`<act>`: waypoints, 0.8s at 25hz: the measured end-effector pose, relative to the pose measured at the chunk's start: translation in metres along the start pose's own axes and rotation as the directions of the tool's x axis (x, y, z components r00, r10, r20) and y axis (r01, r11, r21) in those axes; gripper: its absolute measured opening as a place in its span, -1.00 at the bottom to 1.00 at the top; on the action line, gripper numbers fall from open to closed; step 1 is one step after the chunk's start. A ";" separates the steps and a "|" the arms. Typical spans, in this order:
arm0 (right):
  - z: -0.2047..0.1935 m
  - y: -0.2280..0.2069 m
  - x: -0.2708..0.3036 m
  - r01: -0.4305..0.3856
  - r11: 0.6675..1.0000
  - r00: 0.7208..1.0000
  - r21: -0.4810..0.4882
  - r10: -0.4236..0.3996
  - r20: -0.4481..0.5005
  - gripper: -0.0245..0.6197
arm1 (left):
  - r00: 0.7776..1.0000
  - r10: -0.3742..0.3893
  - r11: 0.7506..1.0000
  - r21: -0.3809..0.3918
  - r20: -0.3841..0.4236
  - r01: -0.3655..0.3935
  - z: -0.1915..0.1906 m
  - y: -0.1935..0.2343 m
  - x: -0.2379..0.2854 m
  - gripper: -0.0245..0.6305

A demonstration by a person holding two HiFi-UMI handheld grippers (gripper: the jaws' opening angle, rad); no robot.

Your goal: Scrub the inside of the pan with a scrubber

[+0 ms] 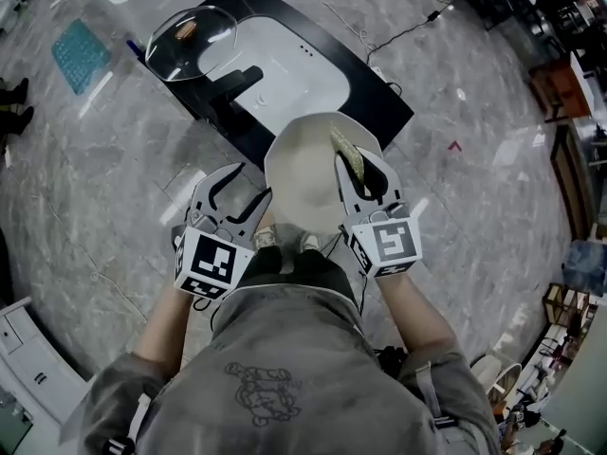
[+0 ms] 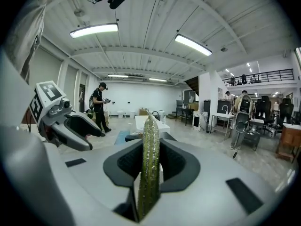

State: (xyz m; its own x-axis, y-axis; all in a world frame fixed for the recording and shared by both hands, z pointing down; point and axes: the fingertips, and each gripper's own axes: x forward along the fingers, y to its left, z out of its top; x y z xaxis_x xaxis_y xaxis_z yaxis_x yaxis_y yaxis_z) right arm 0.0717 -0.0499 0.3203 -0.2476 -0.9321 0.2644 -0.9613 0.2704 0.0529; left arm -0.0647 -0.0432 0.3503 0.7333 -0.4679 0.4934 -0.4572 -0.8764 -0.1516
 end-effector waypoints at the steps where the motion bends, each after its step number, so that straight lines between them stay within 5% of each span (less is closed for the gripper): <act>1: -0.003 -0.001 0.003 -0.003 1.000 1.000 0.002 0.003 -0.006 -0.68 | 1.000 -0.013 1.000 0.009 -0.021 0.013 -0.005 -0.004 0.002 -0.24; 11: -0.045 -0.019 0.035 -0.070 0.997 0.995 0.022 0.071 -0.065 -0.68 | 0.976 -0.076 0.997 0.005 -0.203 0.079 -0.060 -0.034 0.029 -0.14; 20: -0.078 -0.031 0.063 -0.113 0.993 0.986 0.021 0.115 -0.120 -0.68 | 0.899 -0.138 0.981 0.068 -0.417 0.182 -0.120 -0.065 0.043 -0.11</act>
State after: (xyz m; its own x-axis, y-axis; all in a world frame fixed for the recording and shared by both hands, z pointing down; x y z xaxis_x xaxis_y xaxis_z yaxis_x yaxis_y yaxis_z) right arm 0.0950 -0.0981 0.4099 -0.3402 -0.8592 0.3822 -0.9295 0.3689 0.0020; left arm -0.0633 0.0075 0.4840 0.5121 -0.2520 0.8211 -0.2809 -0.9526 -0.1171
